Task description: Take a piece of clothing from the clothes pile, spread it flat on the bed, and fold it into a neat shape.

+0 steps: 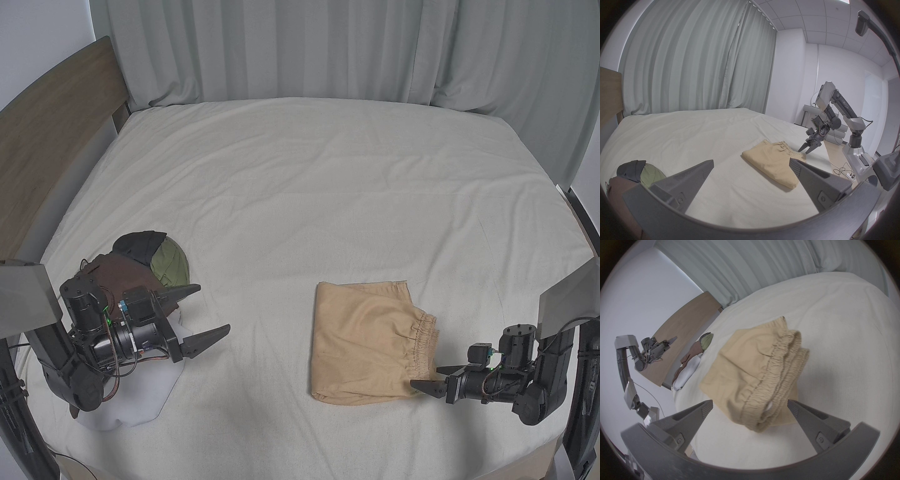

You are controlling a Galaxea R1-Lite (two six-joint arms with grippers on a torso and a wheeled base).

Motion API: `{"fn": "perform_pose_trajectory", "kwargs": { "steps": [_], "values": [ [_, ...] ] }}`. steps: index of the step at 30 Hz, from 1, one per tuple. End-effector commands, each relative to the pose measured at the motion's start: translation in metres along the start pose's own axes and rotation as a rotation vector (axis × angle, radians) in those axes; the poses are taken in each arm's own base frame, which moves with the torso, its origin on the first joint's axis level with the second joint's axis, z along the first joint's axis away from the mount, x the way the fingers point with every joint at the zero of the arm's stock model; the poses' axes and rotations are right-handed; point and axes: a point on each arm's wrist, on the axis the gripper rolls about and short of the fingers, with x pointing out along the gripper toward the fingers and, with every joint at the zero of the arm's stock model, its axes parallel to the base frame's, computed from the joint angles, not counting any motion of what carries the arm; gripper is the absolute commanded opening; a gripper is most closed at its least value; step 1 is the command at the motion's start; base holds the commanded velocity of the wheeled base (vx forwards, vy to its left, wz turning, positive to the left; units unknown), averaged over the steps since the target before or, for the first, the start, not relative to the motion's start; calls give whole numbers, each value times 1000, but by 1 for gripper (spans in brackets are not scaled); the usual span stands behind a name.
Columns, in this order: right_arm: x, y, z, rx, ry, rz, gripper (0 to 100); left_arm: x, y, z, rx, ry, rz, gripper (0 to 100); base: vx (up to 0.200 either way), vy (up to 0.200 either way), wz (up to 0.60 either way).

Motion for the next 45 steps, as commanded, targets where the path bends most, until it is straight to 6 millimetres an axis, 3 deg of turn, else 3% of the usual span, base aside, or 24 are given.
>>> {"fn": "perform_pose_trajectory", "kwargs": {
  "steps": [1,13,22,31,32,40,45],
  "values": [
    [9,-16,-9,39,26,-30,100,0,0,-1,-1,1,0,100,0,0,0],
    [30,-32,-13,54,14,-66,100,0,-1,-2,-6,6,-3,100,0,0,0],
    [49,-7,-9,104,18,11,100,0,-1,-1,-5,5,-3,100,0,0,0],
    [47,-5,-10,112,21,-5,100,0,-1,-2,-6,6,-3,100,0,0,0],
    [47,-5,-10,111,22,-5,0,0,-1,-2,-6,6,-3,100,0,0,0],
    [48,-2,-9,102,19,8,0,-1,-2,-2,-7,7,-3,100,0,0,0],
    [41,13,11,71,-36,93,0,-1,-2,-1,-6,6,-3,100,0,0,0]
  ]
}}
